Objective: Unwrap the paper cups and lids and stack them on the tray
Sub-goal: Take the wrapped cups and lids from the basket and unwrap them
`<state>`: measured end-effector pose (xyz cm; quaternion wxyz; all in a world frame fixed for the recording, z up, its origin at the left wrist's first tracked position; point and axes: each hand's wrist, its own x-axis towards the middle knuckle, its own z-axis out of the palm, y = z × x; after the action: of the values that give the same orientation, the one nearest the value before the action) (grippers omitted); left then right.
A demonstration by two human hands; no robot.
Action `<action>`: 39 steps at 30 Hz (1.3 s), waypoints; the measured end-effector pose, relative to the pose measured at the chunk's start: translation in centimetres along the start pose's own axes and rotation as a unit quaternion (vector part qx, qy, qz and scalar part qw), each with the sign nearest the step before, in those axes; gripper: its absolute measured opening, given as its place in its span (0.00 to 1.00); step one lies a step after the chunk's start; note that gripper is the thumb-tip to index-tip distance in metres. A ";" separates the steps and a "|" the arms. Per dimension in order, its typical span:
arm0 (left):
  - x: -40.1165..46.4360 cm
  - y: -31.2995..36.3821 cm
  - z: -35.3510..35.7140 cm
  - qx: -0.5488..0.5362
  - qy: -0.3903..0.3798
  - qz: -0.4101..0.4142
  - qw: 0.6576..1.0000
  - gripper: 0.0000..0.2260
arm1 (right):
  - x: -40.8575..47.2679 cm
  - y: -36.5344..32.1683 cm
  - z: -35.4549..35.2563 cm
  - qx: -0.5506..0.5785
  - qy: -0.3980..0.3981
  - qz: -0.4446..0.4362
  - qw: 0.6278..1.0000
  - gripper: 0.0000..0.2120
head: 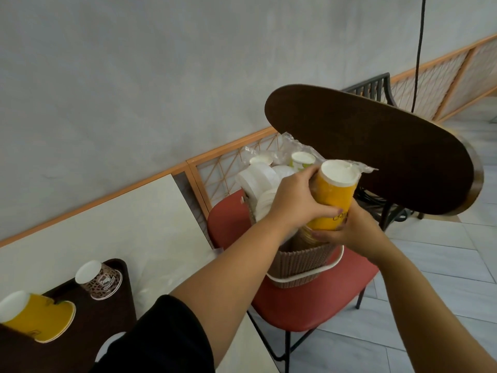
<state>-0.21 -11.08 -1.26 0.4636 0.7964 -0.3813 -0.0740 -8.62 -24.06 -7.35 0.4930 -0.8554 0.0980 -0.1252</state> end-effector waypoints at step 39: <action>-1.1 -2.2 -1.8 -0.089 0.024 -0.065 0.994 0.38 | 4.1 -14.3 -1.7 0.081 0.237 -0.182 0.951 0.40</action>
<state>1.04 -8.50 -2.23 0.5355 0.7766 -0.3100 -0.1184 -4.62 -19.51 6.36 0.4924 -0.7615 0.0446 -0.4193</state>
